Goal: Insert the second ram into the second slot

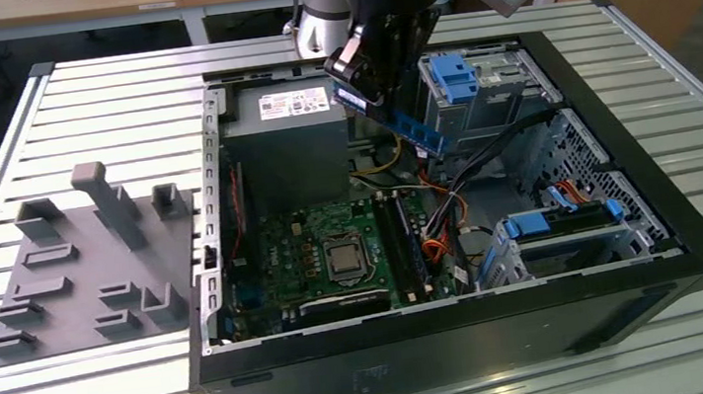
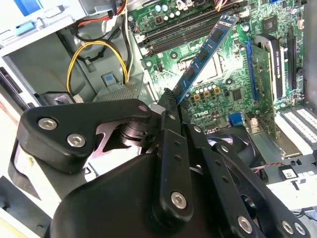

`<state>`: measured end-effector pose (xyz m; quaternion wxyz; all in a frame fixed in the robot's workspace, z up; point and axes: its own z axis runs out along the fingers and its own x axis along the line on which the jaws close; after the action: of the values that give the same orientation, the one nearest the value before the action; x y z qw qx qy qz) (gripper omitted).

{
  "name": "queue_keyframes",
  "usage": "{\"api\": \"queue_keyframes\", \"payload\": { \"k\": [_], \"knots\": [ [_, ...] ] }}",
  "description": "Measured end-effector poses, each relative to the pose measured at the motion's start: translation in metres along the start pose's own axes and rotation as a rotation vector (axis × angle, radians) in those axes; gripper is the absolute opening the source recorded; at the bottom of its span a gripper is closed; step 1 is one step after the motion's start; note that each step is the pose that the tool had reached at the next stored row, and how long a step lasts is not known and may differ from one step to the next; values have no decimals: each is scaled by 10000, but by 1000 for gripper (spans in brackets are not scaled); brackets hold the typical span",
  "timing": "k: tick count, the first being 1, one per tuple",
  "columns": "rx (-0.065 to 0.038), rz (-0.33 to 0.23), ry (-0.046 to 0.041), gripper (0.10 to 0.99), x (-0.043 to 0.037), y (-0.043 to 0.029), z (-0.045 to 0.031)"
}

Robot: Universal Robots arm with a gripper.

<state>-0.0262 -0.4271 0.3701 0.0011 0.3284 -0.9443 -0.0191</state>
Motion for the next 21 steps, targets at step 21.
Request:
{"api": "queue_keyframes", "payload": {
  "k": [21],
  "knots": [
    [9,348,-9,137,14,-18,0]
  ]
}}
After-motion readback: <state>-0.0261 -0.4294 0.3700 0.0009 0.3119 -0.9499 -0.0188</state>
